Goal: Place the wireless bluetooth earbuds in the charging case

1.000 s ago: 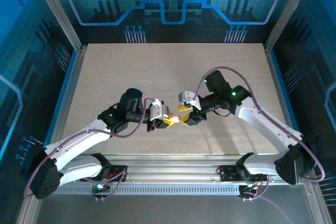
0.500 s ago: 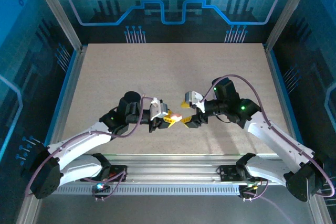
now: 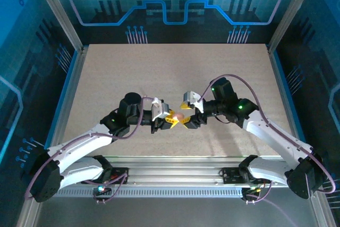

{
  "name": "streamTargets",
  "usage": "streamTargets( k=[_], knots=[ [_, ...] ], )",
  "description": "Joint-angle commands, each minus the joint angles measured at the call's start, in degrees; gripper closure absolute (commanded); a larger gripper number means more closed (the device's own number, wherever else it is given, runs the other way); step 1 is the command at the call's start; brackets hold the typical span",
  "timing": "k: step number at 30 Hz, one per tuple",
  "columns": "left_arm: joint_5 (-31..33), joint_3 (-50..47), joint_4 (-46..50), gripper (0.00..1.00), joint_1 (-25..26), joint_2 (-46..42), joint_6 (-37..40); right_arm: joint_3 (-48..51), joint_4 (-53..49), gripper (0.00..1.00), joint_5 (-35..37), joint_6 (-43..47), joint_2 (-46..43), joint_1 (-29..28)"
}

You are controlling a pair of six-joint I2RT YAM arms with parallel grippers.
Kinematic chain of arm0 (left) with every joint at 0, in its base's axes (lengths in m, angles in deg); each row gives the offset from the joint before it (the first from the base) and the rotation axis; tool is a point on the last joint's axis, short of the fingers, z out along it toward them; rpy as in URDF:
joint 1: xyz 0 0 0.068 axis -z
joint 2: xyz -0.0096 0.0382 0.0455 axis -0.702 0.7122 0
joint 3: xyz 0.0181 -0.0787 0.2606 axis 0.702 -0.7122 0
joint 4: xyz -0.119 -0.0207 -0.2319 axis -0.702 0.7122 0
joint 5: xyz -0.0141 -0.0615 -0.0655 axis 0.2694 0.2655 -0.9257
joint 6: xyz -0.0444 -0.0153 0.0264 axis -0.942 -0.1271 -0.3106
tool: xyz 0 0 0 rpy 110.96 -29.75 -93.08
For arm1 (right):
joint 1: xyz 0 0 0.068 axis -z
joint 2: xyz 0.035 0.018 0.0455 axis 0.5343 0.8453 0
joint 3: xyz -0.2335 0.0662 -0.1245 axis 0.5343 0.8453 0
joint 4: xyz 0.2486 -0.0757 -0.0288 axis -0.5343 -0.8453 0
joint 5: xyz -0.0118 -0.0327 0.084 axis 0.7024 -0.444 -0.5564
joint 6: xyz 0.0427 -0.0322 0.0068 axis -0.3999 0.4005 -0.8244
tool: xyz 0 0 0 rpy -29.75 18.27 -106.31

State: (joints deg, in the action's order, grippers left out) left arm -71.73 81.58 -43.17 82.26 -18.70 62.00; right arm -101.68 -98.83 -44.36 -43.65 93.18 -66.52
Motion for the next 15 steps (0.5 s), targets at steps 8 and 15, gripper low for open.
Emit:
streamTargets(
  k=[8,15],
  knots=[
    [-1.1,0.2,2.1,0.87,0.3,-1.5,1.7,-2.8,1.6,0.35,0.4,-3.5,1.3,3.0],
    [-0.9,0.0,3.3,0.87,0.3,-1.7,2.4,-4.3,3.2,0.35,-1.9,-5.2,1.4,6.1]
  ],
)
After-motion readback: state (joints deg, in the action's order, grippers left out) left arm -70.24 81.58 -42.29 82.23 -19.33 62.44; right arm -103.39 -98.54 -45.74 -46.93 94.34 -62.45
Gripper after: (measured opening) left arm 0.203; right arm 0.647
